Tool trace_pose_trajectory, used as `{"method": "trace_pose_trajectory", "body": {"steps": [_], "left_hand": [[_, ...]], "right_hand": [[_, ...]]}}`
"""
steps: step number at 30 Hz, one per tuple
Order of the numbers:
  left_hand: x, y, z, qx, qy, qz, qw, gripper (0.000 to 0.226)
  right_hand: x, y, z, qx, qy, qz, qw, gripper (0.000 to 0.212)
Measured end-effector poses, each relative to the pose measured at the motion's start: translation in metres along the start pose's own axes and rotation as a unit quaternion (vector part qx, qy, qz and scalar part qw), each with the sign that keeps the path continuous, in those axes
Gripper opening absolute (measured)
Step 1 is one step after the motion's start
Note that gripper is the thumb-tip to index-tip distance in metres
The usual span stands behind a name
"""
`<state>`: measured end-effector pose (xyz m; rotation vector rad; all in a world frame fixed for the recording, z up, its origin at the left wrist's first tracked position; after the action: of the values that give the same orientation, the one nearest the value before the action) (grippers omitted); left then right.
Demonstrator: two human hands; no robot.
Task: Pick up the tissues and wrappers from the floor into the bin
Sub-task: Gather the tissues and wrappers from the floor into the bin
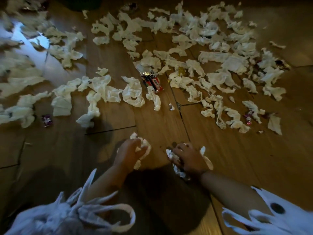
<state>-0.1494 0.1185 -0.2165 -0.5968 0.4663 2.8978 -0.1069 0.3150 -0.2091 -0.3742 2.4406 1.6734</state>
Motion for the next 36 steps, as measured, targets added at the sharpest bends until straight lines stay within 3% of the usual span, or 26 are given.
{"method": "trace_pose_trajectory", "body": {"steps": [2, 6, 10, 14, 18, 19, 24, 27, 31, 36], "left_hand": [[-0.011, 0.012, -0.002, 0.026, -0.034, 0.008, 0.999, 0.016], [-0.018, 0.064, 0.001, 0.055, -0.079, 0.052, 0.994, 0.032], [-0.026, 0.116, -0.006, 0.044, -0.068, 0.057, 0.995, 0.011], [-0.025, 0.151, -0.016, -0.075, -0.046, 0.095, 0.992, 0.014], [-0.007, 0.178, 0.001, -0.006, -0.070, 0.141, 0.988, 0.023], [-0.005, 0.185, 0.014, 0.002, -0.074, 0.145, 0.987, 0.025], [-0.021, 0.219, 0.090, -0.036, -0.106, 0.151, 0.982, 0.038], [-0.054, 0.231, 0.149, -0.060, -0.103, 0.151, 0.981, 0.045], [-0.106, 0.247, 0.252, -0.064, -0.088, 0.144, 0.984, 0.042], [-0.186, 0.275, 0.427, -0.067, -0.084, 0.123, 0.987, 0.039]], "right_hand": [[0.008, -0.002, -0.025, 0.010, 0.037, -0.023, 0.999, 0.049], [0.025, 0.006, -0.063, 0.111, 0.042, 0.014, 0.993, 0.016], [0.046, 0.009, -0.092, 0.153, 0.039, 0.042, 0.987, 0.020], [0.063, 0.025, -0.095, 0.232, -0.020, 0.075, 0.970, 0.016], [0.087, 0.050, -0.104, 0.263, -0.015, 0.105, 0.959, 0.012], [0.093, 0.057, -0.109, 0.264, -0.017, 0.103, 0.959, 0.007], [0.088, 0.107, -0.155, 0.305, -0.047, 0.067, 0.949, 0.027], [0.064, 0.171, -0.179, 0.323, -0.066, 0.107, 0.938, 0.033], [0.024, 0.286, -0.221, 0.344, -0.056, 0.139, 0.927, 0.034], [-0.038, 0.485, -0.281, 0.352, -0.036, 0.178, 0.918, 0.043]]}}
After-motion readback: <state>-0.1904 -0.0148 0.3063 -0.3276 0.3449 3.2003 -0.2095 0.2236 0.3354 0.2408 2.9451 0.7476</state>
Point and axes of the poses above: each hand's wrist, its own x-axis towards the middle knuckle, its own y-axis out of the back of the hand, z = x × y, the point moved 9 cm from there along x, towards the middle knuckle, and after that the axes turned 5 degrees about -y, right-handed, at the moved point
